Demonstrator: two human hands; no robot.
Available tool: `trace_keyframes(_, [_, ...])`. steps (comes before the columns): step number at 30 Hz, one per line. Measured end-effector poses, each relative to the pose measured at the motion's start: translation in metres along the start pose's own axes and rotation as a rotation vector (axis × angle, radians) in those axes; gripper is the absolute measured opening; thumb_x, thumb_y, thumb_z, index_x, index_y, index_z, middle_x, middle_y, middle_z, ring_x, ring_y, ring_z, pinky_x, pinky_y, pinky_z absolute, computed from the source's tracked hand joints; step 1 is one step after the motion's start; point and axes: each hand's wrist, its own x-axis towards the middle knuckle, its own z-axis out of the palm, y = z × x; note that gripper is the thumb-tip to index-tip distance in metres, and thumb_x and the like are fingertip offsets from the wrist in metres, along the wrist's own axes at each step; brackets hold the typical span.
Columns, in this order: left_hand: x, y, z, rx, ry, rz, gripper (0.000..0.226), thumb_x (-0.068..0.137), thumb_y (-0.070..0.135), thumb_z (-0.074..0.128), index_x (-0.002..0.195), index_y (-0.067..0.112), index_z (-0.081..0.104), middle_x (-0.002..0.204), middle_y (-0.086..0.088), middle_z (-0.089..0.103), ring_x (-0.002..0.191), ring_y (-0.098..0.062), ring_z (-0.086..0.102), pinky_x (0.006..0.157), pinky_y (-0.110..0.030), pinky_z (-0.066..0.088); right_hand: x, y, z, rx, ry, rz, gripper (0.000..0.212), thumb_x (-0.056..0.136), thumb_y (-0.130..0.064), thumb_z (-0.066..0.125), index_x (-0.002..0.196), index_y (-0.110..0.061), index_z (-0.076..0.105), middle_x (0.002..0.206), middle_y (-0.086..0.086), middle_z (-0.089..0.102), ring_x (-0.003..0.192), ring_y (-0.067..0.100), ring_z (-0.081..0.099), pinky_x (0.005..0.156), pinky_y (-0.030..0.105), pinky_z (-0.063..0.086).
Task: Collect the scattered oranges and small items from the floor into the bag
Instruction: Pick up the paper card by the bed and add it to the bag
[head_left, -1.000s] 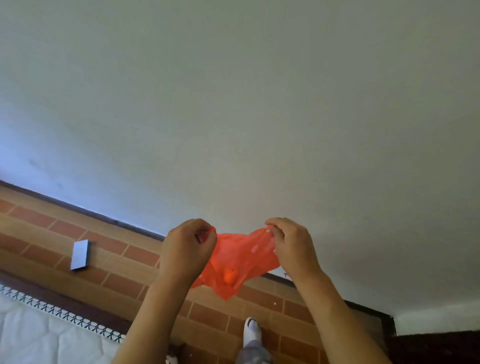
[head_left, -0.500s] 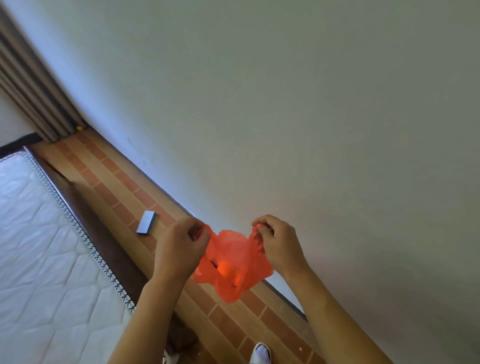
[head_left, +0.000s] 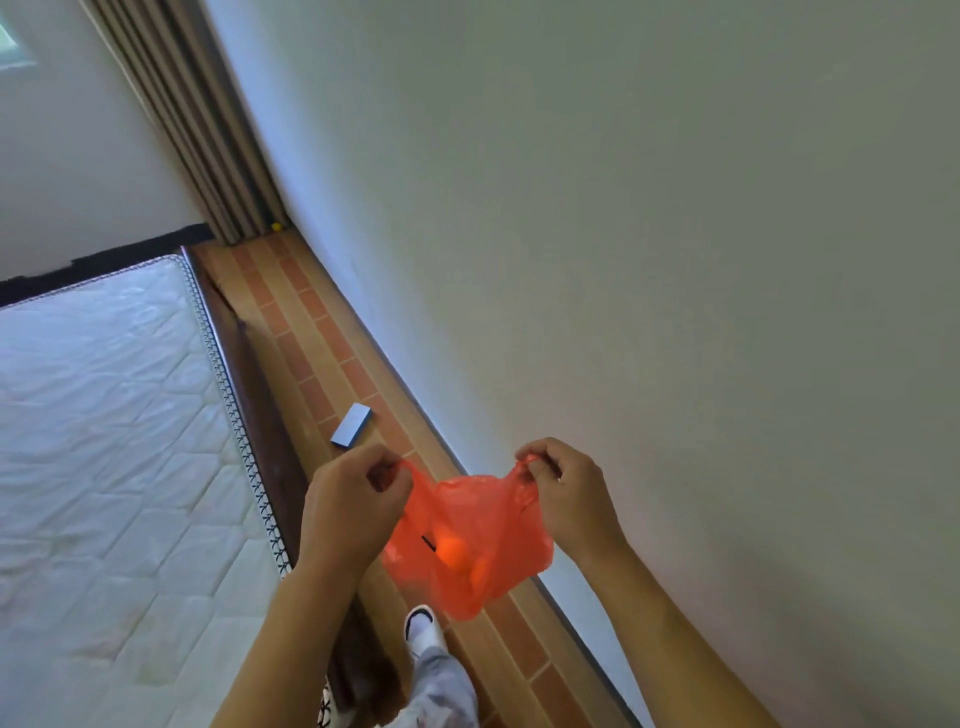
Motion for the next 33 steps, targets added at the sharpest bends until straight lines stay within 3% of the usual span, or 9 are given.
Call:
trace_keyframes(5, [0.035,-0.025,-0.005,-0.063,0.032,-0.052,0.012,0.08,0.017,0.077,0.074,0.027,0.073,0.064,0.017,0.067,0.063,-0.006,0.065,0.067,-0.035,0.057,0.032,-0.015,0.026,0.031,-0.05,0.042,0.028,0.103,-0.009,0.055,0.095,-0.028,0.074,0.089,-0.011,0.075,0.088,0.01,0.072,0.084,0.04,0.062])
trace_keyframes(11, [0.086,-0.064,-0.022,-0.148,0.093,-0.114,0.016,0.08,0.015,0.079,0.072,0.027,0.072,0.065,0.017,0.067,0.063,-0.005,0.065,0.065,-0.033,0.055,0.081,-0.05,0.071,0.008,-0.145,0.063,0.029,0.104,-0.008,0.055,0.095,-0.026,0.075,0.089,-0.01,0.075,0.086,0.011,0.073,0.079,0.039,0.064])
trace_keyframes(15, [0.119,-0.096,-0.036,-0.179,0.107,-0.158,0.016,0.08,0.014,0.078,0.074,0.028,0.073,0.065,0.016,0.067,0.064,-0.006,0.065,0.064,-0.034,0.056,0.112,-0.075,0.109,-0.058,-0.21,0.028,0.028,0.104,-0.009,0.055,0.097,-0.026,0.075,0.089,-0.01,0.075,0.085,0.01,0.072,0.079,0.03,0.062])
trace_keyframes(24, [0.179,-0.144,-0.076,-0.213,0.157,-0.21,0.012,0.08,0.019,0.076,0.075,0.029,0.073,0.069,0.015,0.069,0.068,-0.005,0.066,0.068,-0.034,0.056,0.167,-0.123,0.173,-0.103,-0.276,-0.007,0.024,0.102,-0.007,0.057,0.095,-0.022,0.075,0.079,-0.004,0.075,0.062,0.004,0.064,0.068,0.02,0.053])
trace_keyframes(30, [0.198,-0.169,-0.104,-0.208,0.265,-0.247,0.014,0.082,0.014,0.076,0.074,0.025,0.074,0.069,0.014,0.07,0.073,-0.004,0.066,0.063,-0.024,0.05,0.202,-0.147,0.206,-0.192,-0.273,-0.053,0.02,0.1,-0.01,0.06,0.094,-0.022,0.075,0.075,-0.005,0.074,0.071,0.005,0.069,0.064,0.012,0.049])
trace_keyframes(33, [0.205,-0.182,-0.116,-0.231,0.304,-0.307,0.013,0.083,0.016,0.076,0.076,0.027,0.074,0.072,0.017,0.071,0.074,-0.003,0.067,0.067,-0.026,0.052,0.221,-0.156,0.226,-0.229,-0.254,-0.071,0.018,0.1,-0.011,0.06,0.094,-0.02,0.075,0.074,-0.005,0.074,0.073,0.008,0.07,0.065,0.012,0.05])
